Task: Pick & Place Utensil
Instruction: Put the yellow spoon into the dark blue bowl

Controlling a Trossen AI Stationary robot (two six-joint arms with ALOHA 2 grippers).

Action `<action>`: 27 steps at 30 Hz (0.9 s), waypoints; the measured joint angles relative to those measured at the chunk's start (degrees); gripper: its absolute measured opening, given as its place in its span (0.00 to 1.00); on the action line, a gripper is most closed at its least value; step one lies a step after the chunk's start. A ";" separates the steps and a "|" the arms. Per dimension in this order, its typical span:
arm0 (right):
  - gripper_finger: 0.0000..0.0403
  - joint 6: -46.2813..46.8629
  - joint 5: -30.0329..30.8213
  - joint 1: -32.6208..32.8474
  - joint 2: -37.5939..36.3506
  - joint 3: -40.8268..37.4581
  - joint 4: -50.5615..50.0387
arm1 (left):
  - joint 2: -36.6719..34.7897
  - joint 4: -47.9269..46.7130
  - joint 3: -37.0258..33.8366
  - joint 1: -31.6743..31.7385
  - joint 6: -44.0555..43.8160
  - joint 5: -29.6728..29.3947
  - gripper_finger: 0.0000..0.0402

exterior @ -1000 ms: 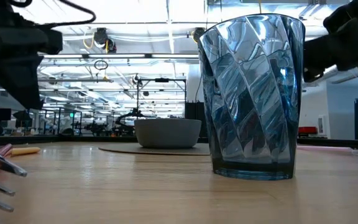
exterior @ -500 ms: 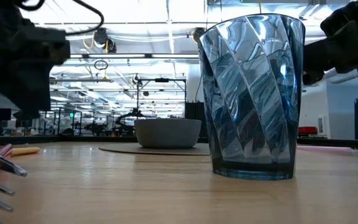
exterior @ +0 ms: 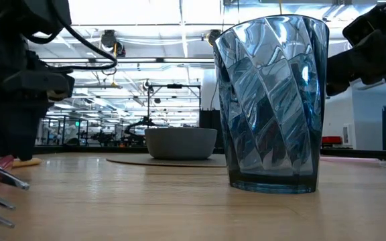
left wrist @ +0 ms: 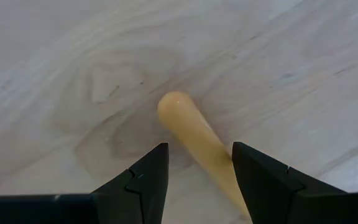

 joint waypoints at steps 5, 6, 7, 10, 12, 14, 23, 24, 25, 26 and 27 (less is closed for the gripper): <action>0.39 -0.24 0.02 0.00 0.02 0.01 0.02 | 0.92 2.18 0.02 0.00 0.61 -0.01 0.46; 0.39 -0.34 0.00 0.00 0.02 0.01 0.10 | 0.92 2.24 0.02 0.00 0.61 0.04 0.46; 0.39 -0.44 0.01 -0.02 0.02 0.01 0.22 | 0.92 2.23 0.02 0.00 0.64 0.16 0.46; 0.39 -0.44 0.00 0.00 0.02 0.01 0.72 | 0.92 1.55 0.02 0.00 0.08 1.16 0.46; 0.39 -0.44 0.02 -0.01 0.02 0.01 0.79 | 0.92 0.52 0.05 0.01 -0.83 2.14 0.46; 0.39 -0.44 0.02 0.00 0.02 0.00 0.79 | 0.90 -0.88 0.11 0.02 -1.92 2.58 0.46; 0.39 -0.44 0.02 0.00 0.02 0.01 0.81 | 0.88 -5.42 0.20 -0.17 -4.29 3.95 0.46; 0.39 -0.44 0.02 -0.02 0.02 0.01 0.83 | 0.88 -5.66 0.20 -0.17 -4.26 3.74 0.46; 0.39 -0.44 0.02 -0.02 0.02 0.01 0.89 | 0.88 -5.96 0.19 -0.17 -4.16 3.34 0.45; 0.39 -0.44 0.02 -0.02 0.02 0.01 0.99 | 0.88 -6.20 0.15 -0.18 -3.76 2.93 0.44; 0.39 -0.44 0.02 -0.02 0.02 0.01 1.08 | 0.88 -6.36 0.11 -0.22 -3.37 2.68 0.43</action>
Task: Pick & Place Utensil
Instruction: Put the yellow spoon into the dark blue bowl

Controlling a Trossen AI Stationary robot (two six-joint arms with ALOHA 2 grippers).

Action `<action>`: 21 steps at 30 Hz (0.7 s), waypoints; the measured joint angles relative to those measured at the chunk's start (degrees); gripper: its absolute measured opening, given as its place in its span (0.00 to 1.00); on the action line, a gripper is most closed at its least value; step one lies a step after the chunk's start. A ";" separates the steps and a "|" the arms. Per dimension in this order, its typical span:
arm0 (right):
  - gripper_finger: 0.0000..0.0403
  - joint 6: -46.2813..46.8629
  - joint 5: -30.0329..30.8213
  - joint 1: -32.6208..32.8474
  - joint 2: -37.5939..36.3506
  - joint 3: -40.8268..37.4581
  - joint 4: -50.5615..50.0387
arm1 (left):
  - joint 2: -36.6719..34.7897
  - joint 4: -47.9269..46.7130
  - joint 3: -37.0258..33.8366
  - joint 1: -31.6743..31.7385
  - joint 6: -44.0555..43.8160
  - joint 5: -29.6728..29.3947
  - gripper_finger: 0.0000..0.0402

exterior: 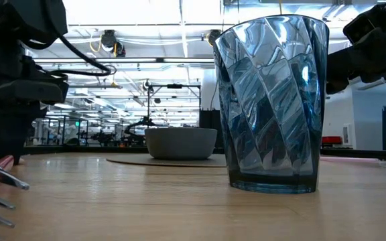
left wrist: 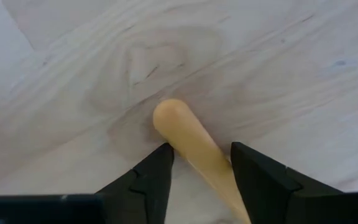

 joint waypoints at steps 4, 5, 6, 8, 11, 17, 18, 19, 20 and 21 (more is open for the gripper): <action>0.39 0.00 0.00 0.00 0.00 -0.02 0.15 | 0.02 -0.43 -0.04 0.00 0.51 -0.27 0.30; 0.39 0.00 0.00 0.02 0.00 0.00 0.15 | 0.02 -0.53 -0.04 0.02 0.53 -0.39 0.26; 0.39 0.00 0.00 0.01 0.00 -0.02 0.15 | 0.02 -0.54 -0.07 0.02 0.55 -0.45 0.22; 0.39 0.00 0.00 0.01 0.00 -0.01 0.15 | 0.00 -0.35 -0.05 0.02 1.16 -0.63 0.16; 0.39 0.00 0.01 0.00 0.00 0.00 0.14 | -0.16 0.17 0.08 0.04 2.36 -1.37 0.09; 0.39 0.00 0.17 0.00 -0.01 0.00 0.15 | -0.05 1.07 -0.04 0.90 6.87 -5.98 0.09; 0.39 0.00 0.20 0.00 -0.02 0.00 0.24 | -0.03 1.10 -0.04 1.45 7.68 -6.49 0.09; 0.39 0.00 0.20 0.02 -0.02 -0.01 0.38 | -0.03 1.17 -0.07 2.04 8.43 -6.51 0.09; 0.39 0.01 0.20 0.00 -0.02 0.00 0.39 | -0.04 1.23 -0.07 2.63 9.10 -6.41 0.08; 0.39 0.12 0.20 0.00 -0.02 -0.01 0.39 | -0.03 1.32 -0.07 3.19 9.79 -6.30 0.08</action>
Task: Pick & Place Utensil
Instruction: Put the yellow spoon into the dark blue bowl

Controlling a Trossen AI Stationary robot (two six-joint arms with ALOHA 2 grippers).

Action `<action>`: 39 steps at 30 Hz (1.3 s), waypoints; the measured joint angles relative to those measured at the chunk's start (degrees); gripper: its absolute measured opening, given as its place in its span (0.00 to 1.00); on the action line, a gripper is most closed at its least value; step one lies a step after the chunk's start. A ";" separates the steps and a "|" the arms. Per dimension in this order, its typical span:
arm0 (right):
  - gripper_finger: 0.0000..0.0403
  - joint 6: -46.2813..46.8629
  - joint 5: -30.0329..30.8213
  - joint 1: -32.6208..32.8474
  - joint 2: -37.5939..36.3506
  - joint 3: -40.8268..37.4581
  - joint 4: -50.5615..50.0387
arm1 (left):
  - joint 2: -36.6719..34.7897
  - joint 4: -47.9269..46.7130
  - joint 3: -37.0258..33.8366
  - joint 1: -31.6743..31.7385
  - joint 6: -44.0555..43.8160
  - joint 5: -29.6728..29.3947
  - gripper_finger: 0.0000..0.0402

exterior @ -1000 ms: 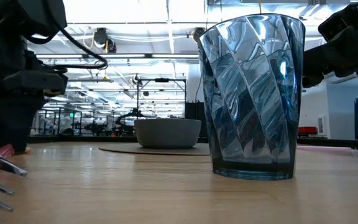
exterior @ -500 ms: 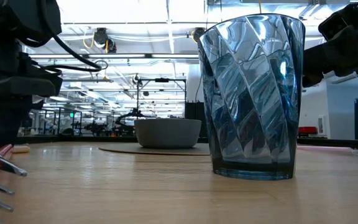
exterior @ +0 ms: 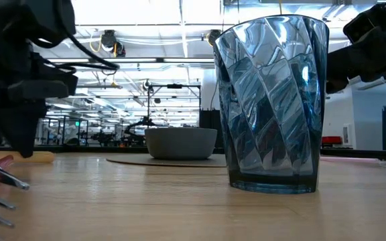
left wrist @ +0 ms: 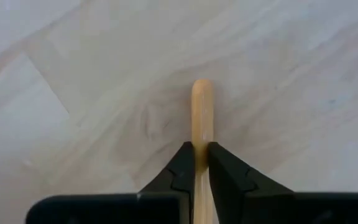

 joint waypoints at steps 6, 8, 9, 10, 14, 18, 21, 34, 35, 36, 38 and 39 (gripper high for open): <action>0.39 0.73 -0.02 0.02 0.35 -0.01 -0.02 | -0.02 1.38 -0.02 2.21 5.54 2.00 0.10; 0.39 0.73 0.00 0.02 0.69 -0.01 -0.02 | 0.02 2.02 -0.10 2.28 6.44 2.23 0.15; 0.39 0.73 0.00 0.00 0.86 0.01 -0.02 | 0.04 2.28 -0.12 2.30 6.77 2.22 0.17; 0.39 0.73 0.00 0.02 1.06 0.01 -0.02 | 0.14 2.61 -0.13 2.27 7.16 2.23 0.19; 0.39 0.73 0.01 0.02 1.90 0.00 -0.02 | 0.28 3.63 -0.28 2.29 8.26 2.62 0.27; 0.39 0.75 0.00 0.01 2.61 0.01 -0.02 | 0.24 3.71 -0.27 2.21 8.95 3.95 0.32; 0.39 0.75 0.00 0.01 3.03 0.01 -0.02 | 0.18 3.04 -0.24 1.53 8.93 5.79 0.35; 0.39 0.73 0.01 0.02 3.28 0.00 0.25 | 0.02 0.67 -0.04 -4.49 7.65 13.08 0.33; 0.39 0.73 0.00 0.02 3.28 -0.01 0.32 | 0.02 0.55 -0.04 -4.91 7.96 13.36 0.32; 0.39 0.73 0.00 0.00 3.28 0.01 0.54 | 0.02 0.40 -0.04 -5.38 8.31 13.48 0.32; 0.39 0.73 0.00 0.02 3.28 -0.01 1.02 | 0.02 -0.07 -0.02 -6.17 8.67 13.59 0.30; 0.39 0.73 0.02 0.02 3.28 0.01 1.16 | 0.02 -0.35 -0.02 -6.53 8.72 13.53 0.30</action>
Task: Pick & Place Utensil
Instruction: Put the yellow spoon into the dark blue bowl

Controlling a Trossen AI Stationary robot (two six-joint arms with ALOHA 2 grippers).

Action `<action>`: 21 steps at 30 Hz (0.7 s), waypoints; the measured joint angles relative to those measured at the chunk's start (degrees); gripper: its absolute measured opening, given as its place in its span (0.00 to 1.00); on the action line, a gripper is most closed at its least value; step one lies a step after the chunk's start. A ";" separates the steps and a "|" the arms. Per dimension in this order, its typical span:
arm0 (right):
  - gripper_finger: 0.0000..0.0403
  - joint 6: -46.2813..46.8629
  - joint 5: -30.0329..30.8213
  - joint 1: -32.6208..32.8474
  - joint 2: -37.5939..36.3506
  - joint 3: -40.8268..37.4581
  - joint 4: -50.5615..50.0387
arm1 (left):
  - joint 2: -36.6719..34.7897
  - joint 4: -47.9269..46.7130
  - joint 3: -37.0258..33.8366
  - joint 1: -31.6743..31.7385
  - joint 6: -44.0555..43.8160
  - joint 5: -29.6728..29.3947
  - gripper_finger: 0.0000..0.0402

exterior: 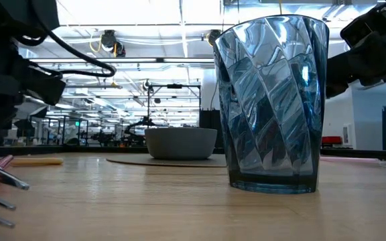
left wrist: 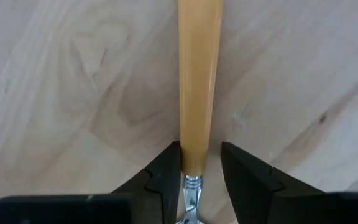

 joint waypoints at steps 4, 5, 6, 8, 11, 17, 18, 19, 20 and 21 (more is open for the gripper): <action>0.39 0.00 0.00 0.00 0.00 0.00 0.80 | 0.02 -0.08 0.00 -0.73 0.01 -1.21 0.27; 0.39 0.00 -0.01 -0.01 0.00 0.00 0.98 | 0.02 -0.06 0.00 -0.79 0.01 -1.47 0.26; 0.39 0.00 -0.01 -0.02 0.00 0.00 1.22 | 0.02 -0.04 0.00 -0.79 0.01 -1.59 0.24; 0.39 0.00 0.00 0.00 0.00 0.00 1.55 | 0.02 -0.07 -0.01 -0.79 0.03 -1.72 0.21; 0.39 0.00 -0.02 0.00 0.00 0.00 1.61 | 0.02 -0.12 -0.02 -0.79 0.84 -1.77 0.15; 0.39 0.00 -0.02 0.00 0.00 0.00 1.61 | 0.00 0.19 0.00 -0.79 1.50 -2.90 0.10; 0.39 0.00 -0.01 0.00 0.00 0.00 1.62 | 0.00 0.29 0.00 -0.81 1.50 -3.23 0.10; 0.39 0.00 -0.02 -0.01 0.00 0.00 1.60 | 0.00 0.38 0.00 -0.83 1.41 -3.57 0.11; 0.39 0.00 -0.02 -0.02 0.00 -0.02 1.60 | 0.01 0.41 0.00 -0.81 1.28 -3.87 0.12; 0.39 0.00 -0.02 -0.02 0.00 0.00 1.62 | 0.02 0.45 0.00 -0.79 1.25 -4.12 0.13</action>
